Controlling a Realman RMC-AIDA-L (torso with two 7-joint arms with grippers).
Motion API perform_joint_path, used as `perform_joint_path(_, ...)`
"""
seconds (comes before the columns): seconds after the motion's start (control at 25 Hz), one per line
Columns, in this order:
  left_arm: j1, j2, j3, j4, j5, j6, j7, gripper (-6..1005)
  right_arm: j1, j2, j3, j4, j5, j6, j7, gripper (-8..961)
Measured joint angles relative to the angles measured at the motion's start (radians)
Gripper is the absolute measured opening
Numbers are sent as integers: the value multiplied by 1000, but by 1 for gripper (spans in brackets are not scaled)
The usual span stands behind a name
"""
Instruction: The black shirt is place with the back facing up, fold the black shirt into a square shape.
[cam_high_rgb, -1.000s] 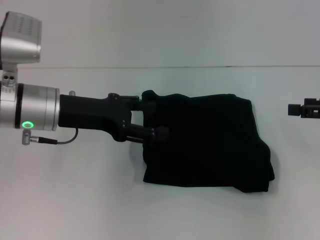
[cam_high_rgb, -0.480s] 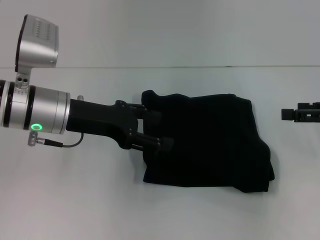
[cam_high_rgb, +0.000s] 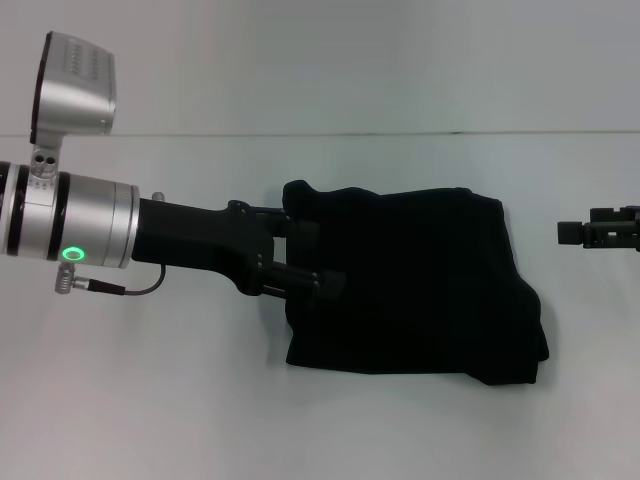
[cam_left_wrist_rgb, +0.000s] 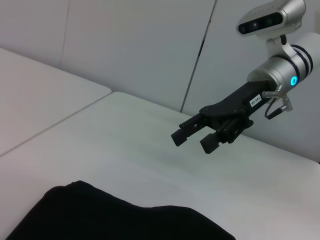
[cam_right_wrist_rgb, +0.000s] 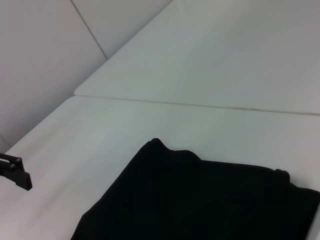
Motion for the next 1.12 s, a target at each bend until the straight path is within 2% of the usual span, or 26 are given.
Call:
perform_joint_path(0.76, -1, -2, -3, -2, 23, -25, -36, 873, 11, 0, -2, 14, 1, 11, 0, 918)
perform_joint_path(1.12, 2, -3, -8, -2, 23, -24, -36, 874, 11, -8, 0, 37, 0, 12, 1, 917)
